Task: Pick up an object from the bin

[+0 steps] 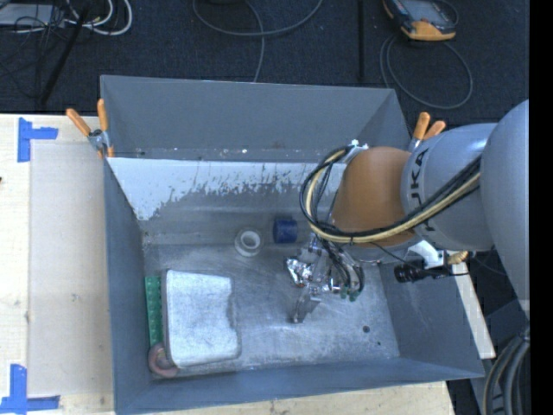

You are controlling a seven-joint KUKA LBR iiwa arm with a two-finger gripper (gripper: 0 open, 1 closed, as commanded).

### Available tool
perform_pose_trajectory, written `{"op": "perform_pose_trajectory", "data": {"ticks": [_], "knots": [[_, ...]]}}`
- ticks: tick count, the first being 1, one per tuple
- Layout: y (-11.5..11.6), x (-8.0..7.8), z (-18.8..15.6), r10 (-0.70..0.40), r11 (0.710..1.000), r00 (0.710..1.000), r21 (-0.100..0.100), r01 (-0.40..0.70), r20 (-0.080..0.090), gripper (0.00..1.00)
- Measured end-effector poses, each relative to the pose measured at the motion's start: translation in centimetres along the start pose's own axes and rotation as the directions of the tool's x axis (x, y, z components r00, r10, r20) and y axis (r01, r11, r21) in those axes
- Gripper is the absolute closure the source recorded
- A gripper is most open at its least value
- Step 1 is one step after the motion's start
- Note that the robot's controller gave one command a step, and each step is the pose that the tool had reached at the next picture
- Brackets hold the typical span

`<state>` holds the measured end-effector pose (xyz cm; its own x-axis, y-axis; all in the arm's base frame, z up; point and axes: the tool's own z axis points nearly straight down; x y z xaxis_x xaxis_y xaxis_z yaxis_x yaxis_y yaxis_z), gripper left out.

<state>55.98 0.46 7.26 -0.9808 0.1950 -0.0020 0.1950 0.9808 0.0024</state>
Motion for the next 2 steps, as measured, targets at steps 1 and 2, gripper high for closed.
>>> {"op": "perform_pose_trajectory", "data": {"ticks": [1,2], "knots": [[0.1,0.0,-0.2,0.0,1.0,1.0,0.0,0.0,0.001,1.0],[0.6,0.7,-17.9,-0.177,0.984,0.984,0.002,0.177,0.007,1.0]]}}
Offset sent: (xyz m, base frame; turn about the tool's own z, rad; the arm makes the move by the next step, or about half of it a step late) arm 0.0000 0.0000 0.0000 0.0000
